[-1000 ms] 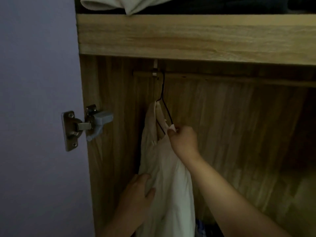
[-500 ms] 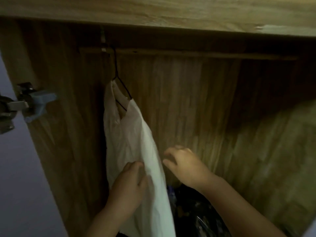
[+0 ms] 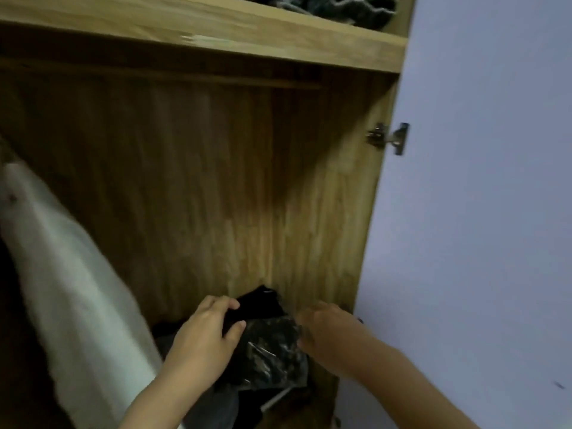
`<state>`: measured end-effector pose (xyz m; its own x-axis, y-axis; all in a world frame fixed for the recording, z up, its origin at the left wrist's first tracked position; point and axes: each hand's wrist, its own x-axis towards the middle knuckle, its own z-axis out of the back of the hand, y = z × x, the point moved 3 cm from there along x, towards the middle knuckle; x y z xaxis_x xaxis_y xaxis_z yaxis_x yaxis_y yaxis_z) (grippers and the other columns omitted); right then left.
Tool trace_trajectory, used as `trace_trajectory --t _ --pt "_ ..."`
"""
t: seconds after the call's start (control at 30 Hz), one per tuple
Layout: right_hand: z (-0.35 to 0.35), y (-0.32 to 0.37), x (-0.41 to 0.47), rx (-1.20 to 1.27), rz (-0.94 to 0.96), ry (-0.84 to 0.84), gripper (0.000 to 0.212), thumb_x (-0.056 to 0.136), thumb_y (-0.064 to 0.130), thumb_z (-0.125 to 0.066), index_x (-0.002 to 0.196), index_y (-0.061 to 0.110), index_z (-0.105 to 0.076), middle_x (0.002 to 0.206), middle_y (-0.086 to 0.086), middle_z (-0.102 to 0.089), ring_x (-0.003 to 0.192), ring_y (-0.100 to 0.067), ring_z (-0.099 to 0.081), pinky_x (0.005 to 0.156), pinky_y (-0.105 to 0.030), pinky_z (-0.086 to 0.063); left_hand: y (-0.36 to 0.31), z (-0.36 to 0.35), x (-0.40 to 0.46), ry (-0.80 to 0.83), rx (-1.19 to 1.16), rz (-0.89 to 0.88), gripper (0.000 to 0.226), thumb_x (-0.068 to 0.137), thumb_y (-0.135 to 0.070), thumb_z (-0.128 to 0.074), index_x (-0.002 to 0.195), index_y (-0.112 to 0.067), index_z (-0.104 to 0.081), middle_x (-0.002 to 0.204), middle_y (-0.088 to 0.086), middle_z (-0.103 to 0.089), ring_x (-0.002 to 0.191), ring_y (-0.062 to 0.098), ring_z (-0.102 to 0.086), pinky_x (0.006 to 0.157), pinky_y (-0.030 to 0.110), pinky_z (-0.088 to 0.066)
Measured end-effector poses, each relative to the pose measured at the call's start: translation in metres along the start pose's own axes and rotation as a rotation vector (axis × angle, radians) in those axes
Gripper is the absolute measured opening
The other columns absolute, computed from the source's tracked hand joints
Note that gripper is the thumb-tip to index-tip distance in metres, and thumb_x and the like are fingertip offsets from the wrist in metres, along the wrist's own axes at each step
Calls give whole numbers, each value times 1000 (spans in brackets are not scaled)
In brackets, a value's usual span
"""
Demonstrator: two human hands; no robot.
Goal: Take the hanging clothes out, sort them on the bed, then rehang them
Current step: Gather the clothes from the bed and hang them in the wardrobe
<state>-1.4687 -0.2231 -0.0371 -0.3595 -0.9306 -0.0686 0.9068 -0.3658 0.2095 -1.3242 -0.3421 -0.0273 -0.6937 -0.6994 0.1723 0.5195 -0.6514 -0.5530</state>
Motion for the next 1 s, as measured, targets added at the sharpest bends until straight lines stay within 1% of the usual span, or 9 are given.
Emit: trace_trajectory --t 0.1,0.27,0.4,0.5,0.6,0.67,0.8,0.9,1.0 --pt "-4 -38 -50 -2 -121 3 33 96 29 -43 121 11 -54 123 -11 -52 116 -28 -49 96 -33 -43 -44 -37 -14 165 8 -76 31 94 -32 -50 124 -28 -46 121 -12 -42 106 6 -52 91 24 -45" --pt "-5 -95 -140 -24 -320 25 41 96 28 -45 133 11 -44 133 -13 -45 124 -31 -42 102 -40 -40 -115 -106 -38 348 -19 -203 30 95 -32 -49 124 -29 -45 124 -13 -42 111 6 -48 95 23 -43" --pt "-14 -137 -205 31 -520 35 40 96 29 -45 132 12 -44 131 -13 -44 123 -30 -41 100 -39 -39 -166 -160 -52 441 35 -391 29 95 -30 -47 124 -26 -44 125 -8 -43 113 10 -48 90 20 -39" --pt "-21 -163 -248 59 -668 5 39 96 30 -45 129 11 -46 129 -14 -46 121 -30 -43 98 -39 -41 -205 -196 -59 570 41 -539 34 96 -30 -46 129 -25 -40 131 -8 -38 118 11 -46 94 20 -36" --pt "-28 -187 -283 93 -835 -21 34 94 28 -47 122 9 -48 125 -15 -48 116 -30 -46 92 -37 -41 -244 -228 -68 676 71 -692 34 96 -32 -44 129 -26 -38 128 -10 -37 116 10 -47 86 20 -37" --pt "-32 -198 -305 119 -949 -42 31 94 26 -47 119 8 -49 122 -15 -49 114 -30 -48 89 -36 -42 -269 -245 -78 699 92 -803 34 96 -33 -43 129 -27 -38 131 -12 -37 120 9 -44 86 19 -35" --pt "-44 -210 -349 179 -1169 -102 29 95 27 -46 117 9 -50 121 -14 -48 113 -30 -46 89 -37 -41 -312 -280 -105 769 81 -1029 34 93 -30 -48 126 -27 -43 128 -10 -43 120 9 -45 97 20 -35" --pt "-55 -209 -386 216 -1328 -139 34 95 24 -46 127 11 -47 126 -13 -46 116 -31 -44 93 -40 -41 -342 -301 -132 864 45 -1173 33 92 -33 -50 124 -27 -46 124 -10 -46 114 8 -49 97 23 -39" --pt "-66 -200 -428 248 -1461 -145 38 96 27 -46 131 12 -44 130 -12 -44 120 -31 -42 97 -40 -40 -369 -315 -163 918 45 -1281 33 93 -33 -50 125 -28 -46 124 -11 -46 112 8 -51 92 21 -39"
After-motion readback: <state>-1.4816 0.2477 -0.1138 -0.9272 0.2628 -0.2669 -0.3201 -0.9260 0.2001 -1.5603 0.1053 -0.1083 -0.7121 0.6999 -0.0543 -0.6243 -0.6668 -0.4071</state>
